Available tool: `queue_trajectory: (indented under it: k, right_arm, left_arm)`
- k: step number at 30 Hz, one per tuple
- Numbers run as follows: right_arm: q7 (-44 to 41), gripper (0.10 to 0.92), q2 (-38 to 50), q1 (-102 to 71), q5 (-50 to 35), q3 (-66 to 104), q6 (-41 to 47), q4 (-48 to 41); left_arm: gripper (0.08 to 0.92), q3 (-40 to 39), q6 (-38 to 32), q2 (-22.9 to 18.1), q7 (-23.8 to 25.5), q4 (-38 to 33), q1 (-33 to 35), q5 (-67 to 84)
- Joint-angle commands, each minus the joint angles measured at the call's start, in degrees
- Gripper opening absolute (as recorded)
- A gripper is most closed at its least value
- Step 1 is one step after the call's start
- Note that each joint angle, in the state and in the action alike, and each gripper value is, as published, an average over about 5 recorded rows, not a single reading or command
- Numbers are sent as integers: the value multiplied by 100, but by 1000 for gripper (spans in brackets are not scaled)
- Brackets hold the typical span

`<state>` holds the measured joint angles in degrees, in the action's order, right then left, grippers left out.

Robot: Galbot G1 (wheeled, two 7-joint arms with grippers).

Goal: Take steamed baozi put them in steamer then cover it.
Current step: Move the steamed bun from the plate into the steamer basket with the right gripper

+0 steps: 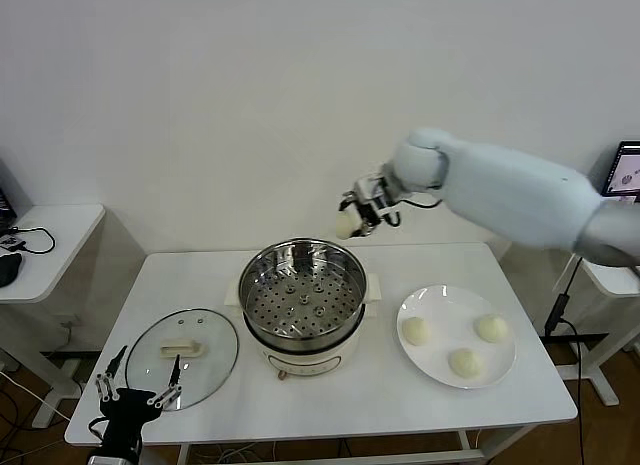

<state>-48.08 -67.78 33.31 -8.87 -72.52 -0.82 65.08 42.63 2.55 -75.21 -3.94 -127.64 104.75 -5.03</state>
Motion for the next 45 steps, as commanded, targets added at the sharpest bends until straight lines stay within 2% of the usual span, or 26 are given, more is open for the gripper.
queue_trajectory:
  k: [1, 7, 15, 32, 35, 40, 45]
  right_arm:
    - [88, 611, -835, 56, 464, -291, -643, -378]
    - [116, 611, -1084, -203, 1091, -336, -1080, -718]
    - [113, 611, -1161, -563, 1401, -370, -1364, -773]
    - [399, 624, -1399, -1089, 2395, -101, -2016, -1569]
    - [497, 669, -1422, -1118, 2374, -65, -2068, -1642]
    - [510, 793, -1355, -1016, 2256, -63, -2063, -1536]
    - [313, 822, -1155, -588, 1924, -89, -1923, -1285]
  left_arm:
    - [823, 60, 4, -5, 3, -52, 5, 3]
    - [823, 118, 5, -18, 3, -72, 0, 27]
    - [823, 124, 6, -47, 6, -91, -1, 27]
    - [823, 112, 10, -60, 13, -63, -71, 29]
    - [823, 113, 10, -60, 12, -62, -75, 30]
    - [823, 114, 10, -65, 13, -61, -74, 33]
    - [823, 95, 9, -74, 14, -79, -72, 29]
